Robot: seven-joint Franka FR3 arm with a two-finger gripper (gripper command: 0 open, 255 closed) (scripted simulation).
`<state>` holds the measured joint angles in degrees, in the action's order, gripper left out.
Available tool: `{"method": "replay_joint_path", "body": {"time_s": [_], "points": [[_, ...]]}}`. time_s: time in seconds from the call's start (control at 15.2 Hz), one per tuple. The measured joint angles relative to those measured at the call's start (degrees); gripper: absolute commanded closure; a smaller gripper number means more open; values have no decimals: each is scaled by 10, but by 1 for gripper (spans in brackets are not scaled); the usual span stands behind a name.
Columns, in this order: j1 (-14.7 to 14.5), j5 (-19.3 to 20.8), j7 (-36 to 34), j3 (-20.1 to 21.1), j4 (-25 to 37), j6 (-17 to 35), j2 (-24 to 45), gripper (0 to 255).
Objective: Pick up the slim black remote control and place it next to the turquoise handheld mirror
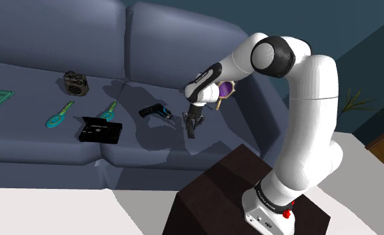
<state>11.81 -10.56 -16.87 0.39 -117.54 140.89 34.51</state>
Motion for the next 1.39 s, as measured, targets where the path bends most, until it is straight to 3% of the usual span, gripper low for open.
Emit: {"method": "replay_joint_path", "body": {"time_s": [0.92, 1.39], "points": [[-4, 10, -15, -6, -16, -76, -93, 255], [-56, 11, -90, 16, 48, -101, -63, 255]]}}
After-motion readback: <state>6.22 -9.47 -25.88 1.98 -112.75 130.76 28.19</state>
